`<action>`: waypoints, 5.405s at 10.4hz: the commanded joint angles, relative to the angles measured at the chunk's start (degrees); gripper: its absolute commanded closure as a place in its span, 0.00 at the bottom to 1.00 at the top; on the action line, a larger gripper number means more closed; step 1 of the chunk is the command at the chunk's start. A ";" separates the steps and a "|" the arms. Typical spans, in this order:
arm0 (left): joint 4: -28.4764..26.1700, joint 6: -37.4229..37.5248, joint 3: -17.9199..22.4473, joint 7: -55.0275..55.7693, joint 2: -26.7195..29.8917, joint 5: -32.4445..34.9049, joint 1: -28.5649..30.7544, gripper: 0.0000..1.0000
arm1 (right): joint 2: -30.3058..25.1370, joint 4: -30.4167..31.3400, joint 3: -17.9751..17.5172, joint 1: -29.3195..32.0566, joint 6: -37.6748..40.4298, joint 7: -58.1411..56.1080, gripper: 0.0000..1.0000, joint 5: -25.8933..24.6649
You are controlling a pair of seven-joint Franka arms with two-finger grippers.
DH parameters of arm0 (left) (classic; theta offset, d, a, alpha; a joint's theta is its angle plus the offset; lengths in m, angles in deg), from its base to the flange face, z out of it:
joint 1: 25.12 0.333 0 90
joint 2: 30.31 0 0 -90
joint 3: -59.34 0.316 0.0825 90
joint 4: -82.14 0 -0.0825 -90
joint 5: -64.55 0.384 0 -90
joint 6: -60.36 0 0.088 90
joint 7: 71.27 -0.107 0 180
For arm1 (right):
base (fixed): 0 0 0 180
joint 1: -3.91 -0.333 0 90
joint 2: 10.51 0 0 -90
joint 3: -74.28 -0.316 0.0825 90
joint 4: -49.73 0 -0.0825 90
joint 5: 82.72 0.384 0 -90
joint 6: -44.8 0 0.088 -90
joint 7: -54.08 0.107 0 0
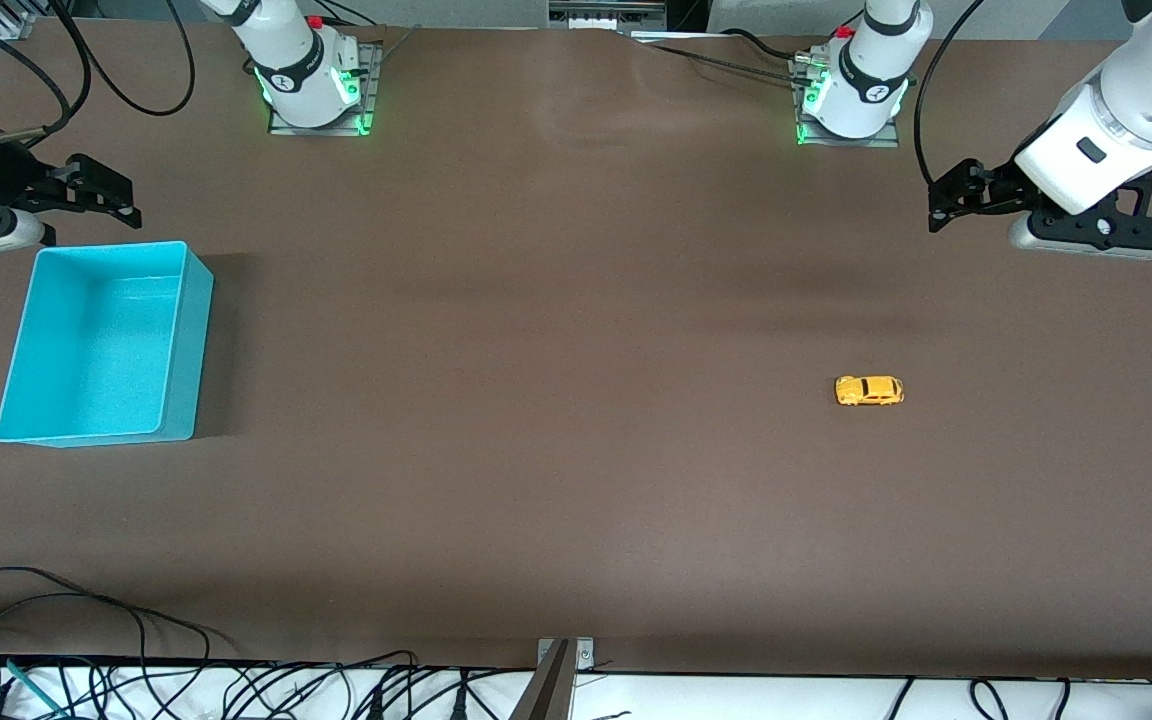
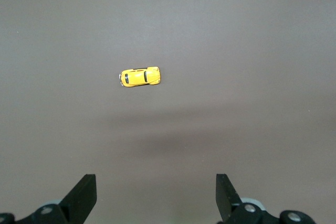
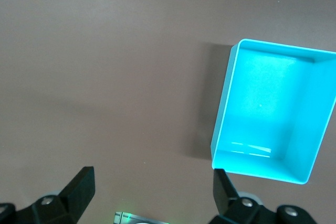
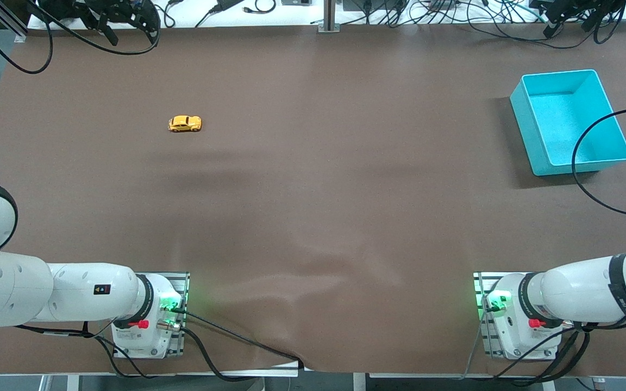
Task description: Wind up and store yellow beetle car
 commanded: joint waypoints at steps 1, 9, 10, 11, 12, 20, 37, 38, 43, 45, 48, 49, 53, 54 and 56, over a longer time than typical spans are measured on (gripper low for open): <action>1.84 1.48 -0.10 0.84 -0.62 1.10 0.05 0.00 | 0.17 -0.81 -0.01 -0.23 1.55 1.30 0.00 -0.59; 1.84 1.48 -0.10 0.75 -0.62 1.01 0.31 0.00 | 0.52 -0.73 -0.09 -0.32 2.43 1.57 0.00 -1.74; 1.84 1.48 -0.10 0.75 -0.62 1.01 0.31 0.00 | 0.52 -0.73 -0.09 -0.32 2.43 1.57 0.00 -1.74; 1.84 1.48 -0.10 0.75 -0.62 1.01 0.23 0.00 | 0.61 -0.73 -0.09 -0.32 2.43 1.57 0.00 -1.74; 1.84 1.48 -0.10 0.67 -0.62 0.93 0.31 0.00 | 0.53 -0.73 -0.09 -0.32 2.43 1.57 0.00 -1.74; 1.84 1.75 -0.10 0.67 -0.71 0.93 0.31 0.00 | 0.61 -0.73 -0.09 -0.32 2.43 1.66 0.00 -1.74; 1.84 1.75 0.07 0.40 -0.71 0.75 0.49 0.00 | 0.44 -0.73 -0.18 -0.93 2.61 1.83 0.00 -1.65; 1.84 1.84 0.16 0.40 -0.71 0.75 0.58 0.00 | 0.44 -0.73 -0.18 -0.93 2.61 1.92 0.00 -1.65; 1.84 2.27 0.25 0.23 -0.71 0.75 0.84 0.00 | -0.35 -1.51 -0.71 -1.29 4.88 2.01 0.00 -1.73; 1.84 2.97 0.25 -5.18 -0.71 0.66 0.84 0.00 | -0.35 -2.83 -0.45 -1.20 4.98 1.83 0.00 -1.56; 1.76 4.12 0.34 -16.27 -2.20 -0.57 2.33 0.00 | -0.35 -2.92 -0.62 -1.20 4.98 2.18 0.00 -1.65; 1.76 3.95 0.34 -20.30 -3.42 -0.39 2.42 0.00 | -0.35 -2.92 -0.45 -1.20 4.98 2.18 0.00 -1.56; -3.15 -5.52 0.34 -43.04 -7.46 0.57 2.51 0.00 | -1.05 -2.92 -0.80 -1.20 5.07 2.36 0.00 -1.30; -5.51 -9.98 0.34 -48.50 -8.09 0.57 2.86 0.00 | -1.06 -2.84 -0.54 -1.20 5.07 2.27 0.00 -1.30; -11.57 -17.82 0.34 -58.27 -8.09 0.57 4.53 0.00 | -1.06 -2.84 -0.79 -1.20 5.07 2.36 0.00 -1.21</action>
